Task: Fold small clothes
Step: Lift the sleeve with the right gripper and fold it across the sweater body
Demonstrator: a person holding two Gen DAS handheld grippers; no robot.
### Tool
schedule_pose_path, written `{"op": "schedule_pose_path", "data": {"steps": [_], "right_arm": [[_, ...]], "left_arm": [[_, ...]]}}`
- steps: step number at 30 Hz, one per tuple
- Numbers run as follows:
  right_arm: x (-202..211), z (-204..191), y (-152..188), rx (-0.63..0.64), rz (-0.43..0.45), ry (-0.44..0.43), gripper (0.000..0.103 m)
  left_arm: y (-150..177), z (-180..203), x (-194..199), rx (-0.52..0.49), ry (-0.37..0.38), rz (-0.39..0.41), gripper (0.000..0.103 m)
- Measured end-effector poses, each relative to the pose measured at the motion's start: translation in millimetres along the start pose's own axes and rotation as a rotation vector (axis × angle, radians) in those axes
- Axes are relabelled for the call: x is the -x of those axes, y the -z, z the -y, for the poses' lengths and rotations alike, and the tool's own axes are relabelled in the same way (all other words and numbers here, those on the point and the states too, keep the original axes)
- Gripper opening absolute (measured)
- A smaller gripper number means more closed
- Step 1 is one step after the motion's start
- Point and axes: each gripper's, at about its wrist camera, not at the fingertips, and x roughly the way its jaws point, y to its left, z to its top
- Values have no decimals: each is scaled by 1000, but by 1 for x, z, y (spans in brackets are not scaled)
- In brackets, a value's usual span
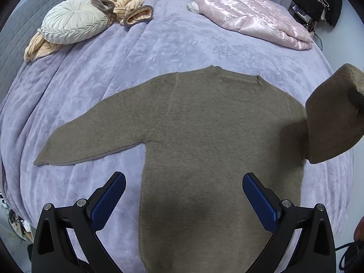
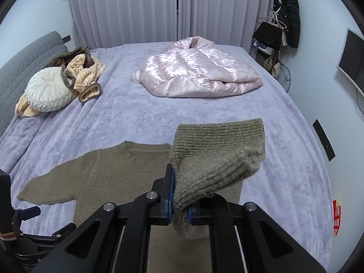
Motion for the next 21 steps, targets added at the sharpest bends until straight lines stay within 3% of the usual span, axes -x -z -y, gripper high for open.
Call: {"op": "schedule_pose_path", "data": {"steps": [11, 21], "right_arm": [[-39, -114, 12, 109, -55, 1, 10], [-107, -201, 47, 217, -172, 36, 10]], "left_arm": [[16, -79, -14, 52, 10, -65, 103], [31, -140, -11, 112, 4, -108, 103]]}}
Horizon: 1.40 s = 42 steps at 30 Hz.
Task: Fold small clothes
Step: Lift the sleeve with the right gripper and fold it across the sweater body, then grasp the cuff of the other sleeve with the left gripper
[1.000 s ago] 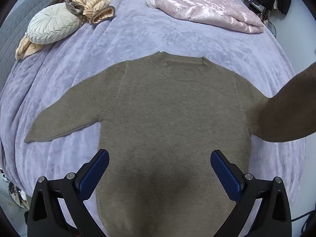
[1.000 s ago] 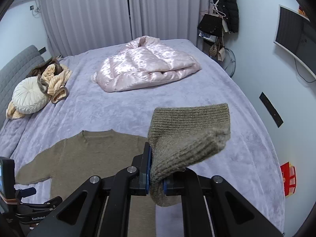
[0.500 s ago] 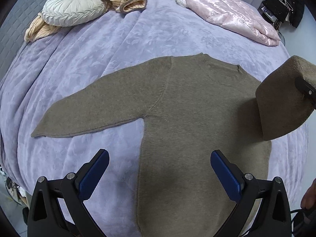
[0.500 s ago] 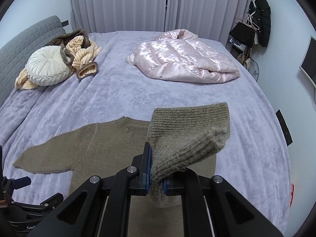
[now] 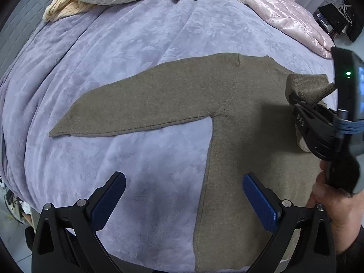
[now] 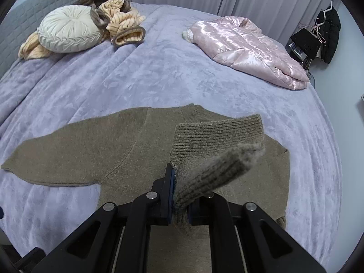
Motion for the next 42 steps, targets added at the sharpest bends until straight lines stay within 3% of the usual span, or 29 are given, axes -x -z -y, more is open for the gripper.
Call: {"op": "schedule_pose_path", "data": {"steps": [2, 4, 6, 9, 12, 14, 17, 21, 24, 28, 31, 34, 38, 42], "right_arm": [[-16, -14, 3, 21, -30, 36, 12], [-31, -26, 5, 40, -88, 37, 22], [-39, -38, 7, 72, -137, 5, 54], [-19, -50, 12, 136, -77, -48, 67], [0, -40, 21, 143, -26, -109, 69], [-4, -12, 27, 76, -47, -119, 72], [-31, 45, 42, -55, -116, -126, 73], [-78, 130, 75, -193, -180, -72, 73], [-111, 181, 103, -279, -236, -91, 72], [-123, 227, 126, -331, -212, -142, 68], [-112, 232, 127, -300, -209, -118, 67], [-91, 227, 121, -293, -207, 3, 73], [-56, 203, 112, -284, -172, -62, 76], [-23, 168, 105, -243, -166, -134, 76]], "left_arm": [[2, -10, 4, 19, -4, -1, 103], [3, -20, 9, 43, 4, 5, 103], [4, -27, 11, 68, 21, 9, 103], [5, -27, 5, 89, 30, -13, 103], [7, -9, -5, 63, 25, -36, 103], [10, 8, -10, 25, 13, -44, 103], [18, 31, -15, -19, 6, -63, 103], [35, 54, -20, -64, -36, -88, 103], [43, 65, -25, -79, -69, -105, 103], [44, 79, -28, -73, -88, -102, 103], [40, 84, -28, -57, -85, -85, 103], [34, 77, -31, -14, -79, -55, 103], [18, 37, -43, 133, -69, -39, 103], [13, -38, -59, 371, 0, -23, 103]]}}
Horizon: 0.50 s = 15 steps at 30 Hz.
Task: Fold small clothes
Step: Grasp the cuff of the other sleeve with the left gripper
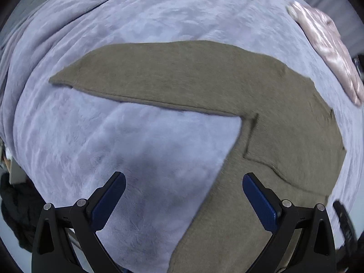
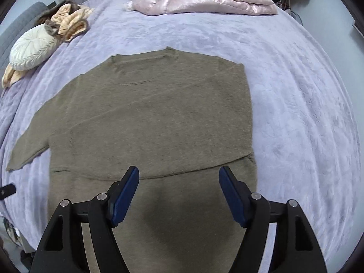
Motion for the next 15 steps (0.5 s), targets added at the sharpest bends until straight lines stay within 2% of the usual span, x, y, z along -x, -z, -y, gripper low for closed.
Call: {"op": "schedule_pose_path", "data": {"steps": [4, 8, 10, 13, 15], "right_arm": [[29, -49, 19, 133, 9, -15, 76], [50, -103, 31, 272, 17, 15, 76], [55, -123, 33, 303, 7, 20, 76], [59, -153, 35, 346, -12, 35, 76], [60, -170, 38, 389, -19, 44, 76]], "left_arm": [[-24, -85, -20, 236, 105, 22, 103], [-35, -156, -52, 406, 180, 14, 103], [-42, -187, -66, 495, 244, 24, 103], [-52, -220, -81, 613, 377, 50, 103], [-64, -227, -89, 635, 455, 56, 103]]}}
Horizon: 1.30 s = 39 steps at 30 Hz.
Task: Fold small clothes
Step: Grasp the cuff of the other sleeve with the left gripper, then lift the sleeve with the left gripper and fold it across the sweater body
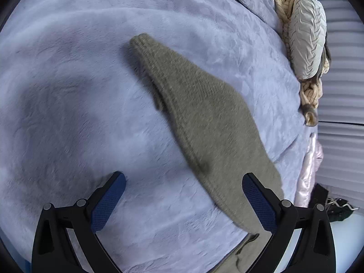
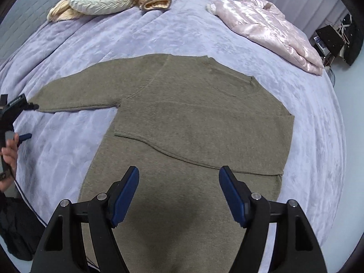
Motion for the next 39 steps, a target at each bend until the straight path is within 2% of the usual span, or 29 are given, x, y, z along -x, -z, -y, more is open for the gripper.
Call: {"op": "schedule_pose_path", "data": {"steps": [5, 11, 14, 16, 19, 25, 27, 28, 33, 35, 39], "right_arm": [[-8, -36, -5, 72, -36, 20, 76], [-13, -68, -6, 115, -61, 27, 76], [-12, -76, -8, 122, -61, 35, 76], [-11, -77, -9, 113, -63, 32, 76], [-12, -80, -13, 100, -68, 27, 76], [-12, -88, -25, 98, -66, 21, 76], [-11, -90, -29, 99, -66, 20, 76], [-11, -91, -31, 102, -65, 23, 76], [-12, -96, -34, 117, -72, 27, 76], [-13, -99, -34, 123, -78, 26, 76], [-11, -103, -36, 133, -78, 26, 76]], "left_arm": [[-21, 20, -25, -61, 55, -36, 103], [-43, 25, -36, -28, 95, -23, 103], [-41, 34, -33, -61, 74, -7, 103], [-39, 42, -33, -98, 27, 10, 97], [-39, 52, -37, -150, -37, 16, 95], [-37, 59, -33, -236, -125, 59, 64], [-37, 57, -30, -247, -130, 70, 35], [-38, 55, -29, -243, -122, 71, 30], [-40, 49, -21, -218, -96, 79, 26], [-39, 51, -18, -232, -89, 84, 14], [-36, 56, -9, -249, -85, 101, 12]]}}
